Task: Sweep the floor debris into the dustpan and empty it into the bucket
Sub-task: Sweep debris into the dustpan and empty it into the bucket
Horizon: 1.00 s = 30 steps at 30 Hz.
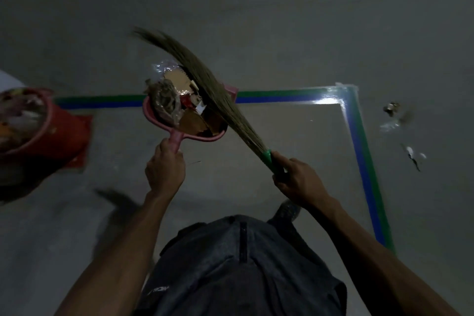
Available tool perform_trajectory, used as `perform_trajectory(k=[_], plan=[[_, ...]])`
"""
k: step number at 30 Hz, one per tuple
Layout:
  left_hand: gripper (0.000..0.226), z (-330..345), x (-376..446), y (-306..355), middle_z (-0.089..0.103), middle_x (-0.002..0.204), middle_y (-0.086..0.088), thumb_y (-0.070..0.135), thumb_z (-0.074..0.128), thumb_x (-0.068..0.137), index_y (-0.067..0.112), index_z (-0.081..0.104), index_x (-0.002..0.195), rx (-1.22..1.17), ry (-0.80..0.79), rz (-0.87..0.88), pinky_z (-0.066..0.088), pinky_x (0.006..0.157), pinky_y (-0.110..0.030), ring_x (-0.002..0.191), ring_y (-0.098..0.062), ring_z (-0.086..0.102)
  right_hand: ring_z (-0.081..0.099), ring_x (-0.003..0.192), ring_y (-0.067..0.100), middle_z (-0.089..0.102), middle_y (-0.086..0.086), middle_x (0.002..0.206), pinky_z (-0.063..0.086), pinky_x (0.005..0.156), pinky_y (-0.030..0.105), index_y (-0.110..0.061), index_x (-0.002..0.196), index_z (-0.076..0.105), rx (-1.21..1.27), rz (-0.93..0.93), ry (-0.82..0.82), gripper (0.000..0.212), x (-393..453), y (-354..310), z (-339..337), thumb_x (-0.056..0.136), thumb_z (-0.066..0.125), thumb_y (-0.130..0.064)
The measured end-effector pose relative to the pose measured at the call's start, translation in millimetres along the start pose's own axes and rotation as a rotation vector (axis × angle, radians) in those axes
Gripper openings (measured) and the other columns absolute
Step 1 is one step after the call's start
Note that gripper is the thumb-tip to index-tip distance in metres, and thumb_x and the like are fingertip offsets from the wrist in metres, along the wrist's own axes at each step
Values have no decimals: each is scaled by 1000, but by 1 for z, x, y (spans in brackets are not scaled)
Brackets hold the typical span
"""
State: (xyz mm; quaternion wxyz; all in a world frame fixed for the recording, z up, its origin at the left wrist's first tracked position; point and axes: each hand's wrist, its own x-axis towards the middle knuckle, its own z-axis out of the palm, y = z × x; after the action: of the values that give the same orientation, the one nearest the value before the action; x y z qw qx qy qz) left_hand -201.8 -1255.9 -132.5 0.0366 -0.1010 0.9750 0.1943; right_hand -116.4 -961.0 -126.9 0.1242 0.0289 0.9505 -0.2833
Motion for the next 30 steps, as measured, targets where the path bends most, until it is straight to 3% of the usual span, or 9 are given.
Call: perform_trajectory(k=[8, 16, 20, 30], plan=[[40, -74, 23, -175, 58, 120, -22, 20, 57, 94, 3, 50, 129, -17, 43, -189, 44, 81, -48, 102, -44, 58, 64, 93, 35, 66, 19, 110, 47, 75, 35, -24, 148, 43, -7, -132, -123, 65, 47, -155, 82, 88, 67, -22], [39, -113, 59, -286, 56, 121, -22, 18, 56, 95, 2, 48, 130, -60, 114, -394, 43, 83, -46, 103, -43, 57, 64, 96, 36, 66, 19, 113, 51, 76, 37, -23, 148, 43, -59, -292, -248, 65, 132, -270, 137, 88, 66, -22], [39, -126, 106, -332, 56, 122, -22, 18, 55, 96, 3, 47, 131, -56, 136, -456, 42, 83, -46, 104, -42, 57, 63, 96, 36, 65, 18, 114, 53, 77, 43, -26, 150, 40, -78, -324, -281, 66, 188, -318, 166, 89, 65, -24], [43, -188, 271, -443, 52, 123, -26, 16, 54, 95, 3, 44, 134, -52, 72, -536, 43, 87, -51, 107, -46, 53, 62, 100, 37, 63, 18, 119, 51, 77, 40, -25, 152, 36, -99, -346, -369, 67, 343, -460, 230, 90, 62, -25]])
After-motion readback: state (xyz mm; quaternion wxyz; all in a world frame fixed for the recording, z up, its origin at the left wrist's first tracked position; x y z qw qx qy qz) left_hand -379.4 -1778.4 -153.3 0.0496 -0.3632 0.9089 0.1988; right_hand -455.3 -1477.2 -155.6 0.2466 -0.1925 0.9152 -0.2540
